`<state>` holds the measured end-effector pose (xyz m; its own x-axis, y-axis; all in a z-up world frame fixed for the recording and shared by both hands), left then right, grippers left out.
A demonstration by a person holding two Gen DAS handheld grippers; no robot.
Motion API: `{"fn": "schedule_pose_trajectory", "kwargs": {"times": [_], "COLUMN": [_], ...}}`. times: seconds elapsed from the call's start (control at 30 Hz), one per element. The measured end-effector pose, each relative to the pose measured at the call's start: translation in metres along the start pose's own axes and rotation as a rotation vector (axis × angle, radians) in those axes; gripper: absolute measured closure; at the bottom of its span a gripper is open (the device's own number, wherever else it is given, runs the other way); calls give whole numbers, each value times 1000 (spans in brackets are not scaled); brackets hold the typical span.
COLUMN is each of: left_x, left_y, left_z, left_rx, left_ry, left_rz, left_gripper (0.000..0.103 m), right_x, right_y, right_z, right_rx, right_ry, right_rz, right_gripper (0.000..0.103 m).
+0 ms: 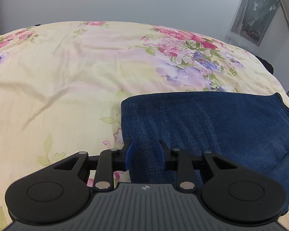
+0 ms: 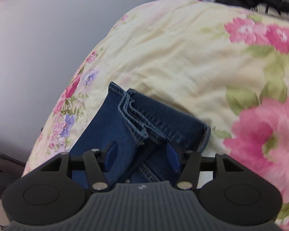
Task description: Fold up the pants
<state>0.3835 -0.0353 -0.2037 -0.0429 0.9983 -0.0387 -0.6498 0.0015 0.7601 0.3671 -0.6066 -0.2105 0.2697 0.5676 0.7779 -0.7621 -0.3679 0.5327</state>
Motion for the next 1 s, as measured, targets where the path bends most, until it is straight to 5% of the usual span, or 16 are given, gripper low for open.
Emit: {"fn": "schedule_pose_trajectory", "kwargs": {"times": [0.1,0.23,0.4,0.5,0.77,1.0], "left_x": [0,1,0,-5,-18,-16], "left_y": [3,8,5,2,-3,-6], "left_z": [2,6,15,19,37,58], "left_rx": [6,1,-11,-9,-49,-76], "left_ry": [9,4,-15,-13,-62,-122], "left_rz": [8,27,54,54,62,68], "left_gripper": [69,69,69,69,69,70], "right_x": [-12,-13,49,59,-10,14], "right_y": [-11,-14,0,-3,-36,-10], "right_z": [-1,6,28,38,24,37], "right_rx": [-50,-91,-96,-97,-36,-104], "right_ry": [-80,-112,147,243,189,391], "right_rz": [57,63,39,-29,-171,-290], "right_gripper": [55,84,93,94,94,81]}}
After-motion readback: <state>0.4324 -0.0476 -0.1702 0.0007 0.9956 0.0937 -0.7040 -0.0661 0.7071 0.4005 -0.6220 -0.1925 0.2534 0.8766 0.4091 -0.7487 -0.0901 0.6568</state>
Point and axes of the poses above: each gripper's, at about its wrist camera, not at the fingertips, and y roughly against the way its jaws point, x to its left, z to its top, the point moved 8 cm from there along -y, roughly the way its jaws point, and after that the axes turned 10 degrees about z, right-handed, at the moved point
